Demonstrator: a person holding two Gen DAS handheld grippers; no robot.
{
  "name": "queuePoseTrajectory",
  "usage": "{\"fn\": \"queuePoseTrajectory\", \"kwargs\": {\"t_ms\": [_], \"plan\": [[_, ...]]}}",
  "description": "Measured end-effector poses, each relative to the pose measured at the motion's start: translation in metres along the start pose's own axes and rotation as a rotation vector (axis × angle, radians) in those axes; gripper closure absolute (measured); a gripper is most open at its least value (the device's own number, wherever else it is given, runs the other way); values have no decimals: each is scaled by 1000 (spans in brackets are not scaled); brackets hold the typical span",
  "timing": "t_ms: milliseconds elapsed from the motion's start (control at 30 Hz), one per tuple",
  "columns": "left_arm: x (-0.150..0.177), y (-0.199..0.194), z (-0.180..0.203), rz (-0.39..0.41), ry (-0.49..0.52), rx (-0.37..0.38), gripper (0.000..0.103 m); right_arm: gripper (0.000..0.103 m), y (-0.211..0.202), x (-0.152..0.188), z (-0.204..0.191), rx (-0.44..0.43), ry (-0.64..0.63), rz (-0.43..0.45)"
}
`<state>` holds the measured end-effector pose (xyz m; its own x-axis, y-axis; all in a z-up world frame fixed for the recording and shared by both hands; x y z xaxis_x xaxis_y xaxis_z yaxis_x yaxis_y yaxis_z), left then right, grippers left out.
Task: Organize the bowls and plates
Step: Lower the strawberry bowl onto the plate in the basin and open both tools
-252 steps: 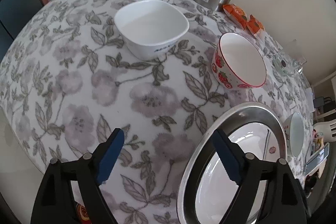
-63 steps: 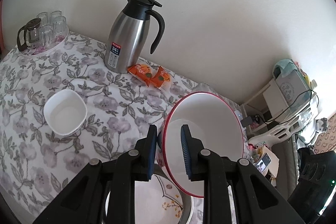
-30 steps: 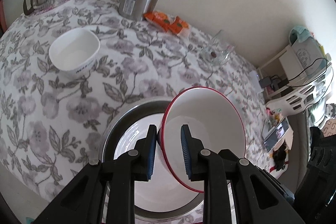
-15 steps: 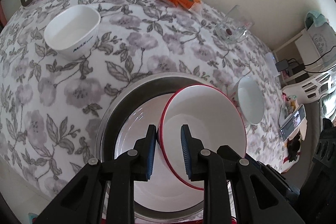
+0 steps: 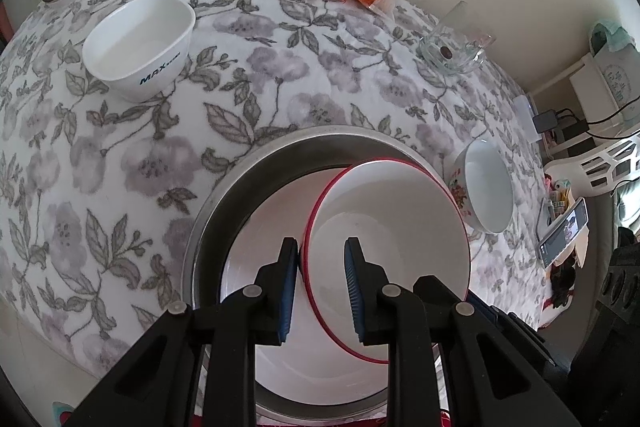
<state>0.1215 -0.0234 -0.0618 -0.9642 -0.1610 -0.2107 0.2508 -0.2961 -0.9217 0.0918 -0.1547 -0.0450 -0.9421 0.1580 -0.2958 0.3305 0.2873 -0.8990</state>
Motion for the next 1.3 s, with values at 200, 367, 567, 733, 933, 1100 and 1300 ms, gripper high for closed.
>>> {"fn": "queuePoseTrajectory", "kwargs": {"t_ms": [200, 367, 567, 733, 933, 1100, 1300], "plan": [[1, 2, 0, -11, 1, -7, 79, 76, 6, 2, 1, 4, 3, -18], [1, 3, 0, -14, 4, -9, 79, 75, 8, 2, 2, 4, 0, -16], [1, 3, 0, -16, -5, 0, 79, 74, 8, 2, 1, -2, 2, -19], [0, 4, -3, -24, -28, 23, 79, 74, 7, 2, 1, -6, 3, -20], [-2, 0, -4, -12, -36, 26, 78, 74, 4, 0, 3, -10, 11, -10], [-6, -11, -8, 22, -49, 15, 77, 74, -8, -5, 4, -5, 12, 36], [-11, -23, -11, 66, -58, 4, 77, 61, -21, -11, 2, 13, 5, 94]]}}
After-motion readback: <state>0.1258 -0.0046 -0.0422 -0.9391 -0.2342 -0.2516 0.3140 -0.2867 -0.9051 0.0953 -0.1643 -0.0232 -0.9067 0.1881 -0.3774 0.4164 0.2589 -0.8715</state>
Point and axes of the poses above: each gripper's, at about its wrist camera, not at the fingertips, and y roughly the way its jaws point, z to its right, x to its underside, the point moved 5 cm from there along y, roughly the way its jaws point, and after that the axes turned 1 degree about -y, right-handed, at the moved point
